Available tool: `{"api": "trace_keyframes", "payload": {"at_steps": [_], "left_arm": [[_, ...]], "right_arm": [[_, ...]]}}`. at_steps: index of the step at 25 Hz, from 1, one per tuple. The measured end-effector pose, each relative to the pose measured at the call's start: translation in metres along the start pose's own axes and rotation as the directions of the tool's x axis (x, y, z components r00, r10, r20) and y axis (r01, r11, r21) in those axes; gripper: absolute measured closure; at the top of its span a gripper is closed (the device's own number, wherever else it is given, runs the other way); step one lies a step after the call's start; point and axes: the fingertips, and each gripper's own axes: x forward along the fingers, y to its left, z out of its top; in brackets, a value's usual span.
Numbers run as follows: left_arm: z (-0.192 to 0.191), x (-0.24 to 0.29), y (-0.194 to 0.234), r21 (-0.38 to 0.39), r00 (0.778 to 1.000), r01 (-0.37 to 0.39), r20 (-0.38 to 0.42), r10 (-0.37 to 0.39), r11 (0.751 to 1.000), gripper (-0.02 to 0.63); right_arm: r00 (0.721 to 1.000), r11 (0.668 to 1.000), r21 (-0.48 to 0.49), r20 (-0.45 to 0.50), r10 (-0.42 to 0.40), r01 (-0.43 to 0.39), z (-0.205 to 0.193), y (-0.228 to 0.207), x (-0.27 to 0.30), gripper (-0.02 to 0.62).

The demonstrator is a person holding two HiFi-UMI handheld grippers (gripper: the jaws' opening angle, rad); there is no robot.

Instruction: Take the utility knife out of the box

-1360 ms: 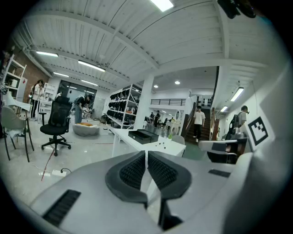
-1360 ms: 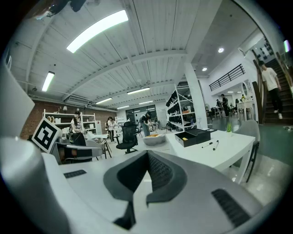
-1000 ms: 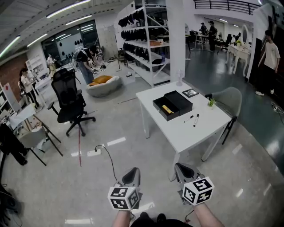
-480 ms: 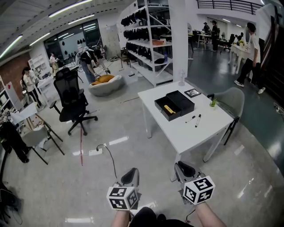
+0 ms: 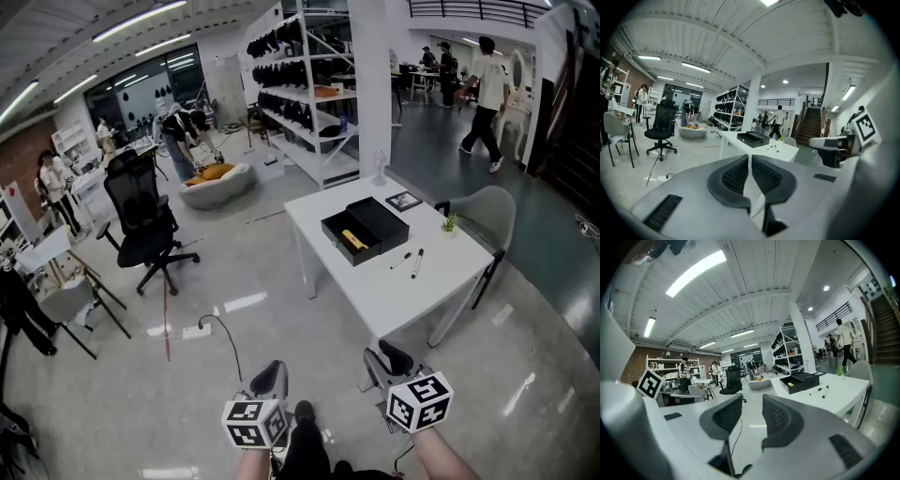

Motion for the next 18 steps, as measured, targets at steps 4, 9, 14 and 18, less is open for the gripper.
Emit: {"api": "trace_keyframes", "payload": {"at_steps": [4, 9, 14, 18], "left_arm": [[0.007, 0.033, 0.020, -0.002, 1.000, 0.016, -0.010, -0.016, 1.000, 0.580], [0.026, 0.088, 0.052, 0.006, 0.999, 0.044, -0.015, -0.044, 0.999, 0.580], [0.045, 0.143, 0.085, 0.014, 0.996, 0.089, -0.028, -0.088, 0.996, 0.580], [0.066, 0.185, 0.107, 0.014, 0.992, 0.126, -0.034, -0.125, 0.992, 0.580]], "right_arm": [[1.000, 1.000, 0.008, -0.011, -0.019, 0.019, 0.004, -0.013, 0.031, 0.468], [0.999, 0.999, 0.002, -0.014, -0.046, 0.046, 0.019, -0.034, 0.088, 0.465], [0.996, 0.996, 0.000, -0.026, -0.084, 0.084, 0.032, -0.052, 0.149, 0.465], [0.992, 0.993, -0.009, -0.036, -0.119, 0.118, 0.047, -0.065, 0.191, 0.465]]}}
